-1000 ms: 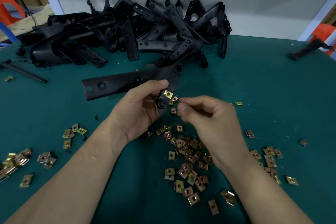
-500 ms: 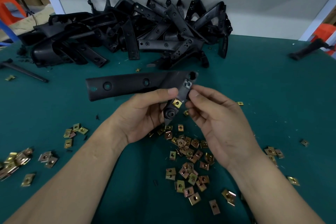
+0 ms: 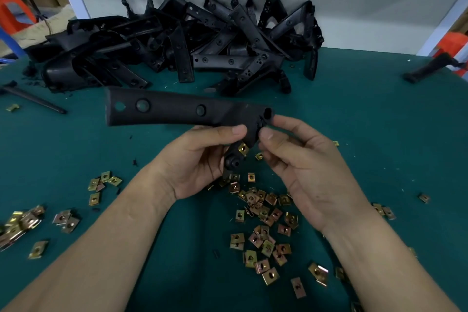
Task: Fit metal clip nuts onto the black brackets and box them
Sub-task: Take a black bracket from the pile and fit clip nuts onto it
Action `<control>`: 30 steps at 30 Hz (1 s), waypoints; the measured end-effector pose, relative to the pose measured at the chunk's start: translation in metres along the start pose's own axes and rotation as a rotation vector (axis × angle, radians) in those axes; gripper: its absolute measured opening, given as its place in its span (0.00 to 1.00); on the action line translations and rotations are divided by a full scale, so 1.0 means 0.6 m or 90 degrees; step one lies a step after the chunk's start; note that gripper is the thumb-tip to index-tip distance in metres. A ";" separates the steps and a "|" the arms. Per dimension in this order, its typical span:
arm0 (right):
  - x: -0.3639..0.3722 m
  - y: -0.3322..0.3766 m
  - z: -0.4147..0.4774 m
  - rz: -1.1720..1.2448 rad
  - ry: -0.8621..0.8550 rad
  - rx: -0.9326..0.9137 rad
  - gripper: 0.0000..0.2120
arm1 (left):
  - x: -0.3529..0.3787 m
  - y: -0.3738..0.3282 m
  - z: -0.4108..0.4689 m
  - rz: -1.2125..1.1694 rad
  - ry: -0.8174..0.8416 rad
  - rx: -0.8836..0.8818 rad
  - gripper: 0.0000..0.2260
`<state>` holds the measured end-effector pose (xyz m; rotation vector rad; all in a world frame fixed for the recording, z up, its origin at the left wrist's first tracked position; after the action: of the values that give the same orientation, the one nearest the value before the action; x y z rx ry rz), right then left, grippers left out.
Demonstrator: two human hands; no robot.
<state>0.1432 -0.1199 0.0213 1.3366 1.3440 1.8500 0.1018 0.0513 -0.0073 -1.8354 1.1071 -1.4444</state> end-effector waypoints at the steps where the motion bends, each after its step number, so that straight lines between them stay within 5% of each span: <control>1: 0.001 -0.001 -0.001 -0.001 0.006 0.008 0.15 | -0.001 -0.001 0.000 -0.005 0.001 0.001 0.27; 11: -0.003 -0.001 0.001 0.029 -0.007 -0.015 0.10 | -0.005 0.001 0.002 0.047 0.028 -0.015 0.30; 20: -0.005 0.000 0.001 0.000 -0.023 -0.007 0.08 | 0.008 -0.003 -0.008 0.030 -0.032 -0.009 0.20; 25: -0.004 -0.001 0.001 -0.013 -0.038 -0.062 0.04 | 0.015 -0.006 -0.011 0.018 -0.061 -0.013 0.32; 30: -0.004 -0.008 0.005 0.002 -0.059 -0.056 0.04 | 0.014 -0.001 -0.010 0.028 -0.050 0.002 0.29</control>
<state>0.1464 -0.1189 0.0162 1.3618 1.1999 1.8050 0.0968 0.0447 -0.0007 -1.8379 1.1000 -1.3367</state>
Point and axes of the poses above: each hand's wrist, its own z-axis towards the middle knuckle, its own x-axis out of the palm, y = z × x, the point moved 1 cm from there along z, towards the middle knuckle, and after that the axes turned 8 degrees about -x, right-handed, at the moved point
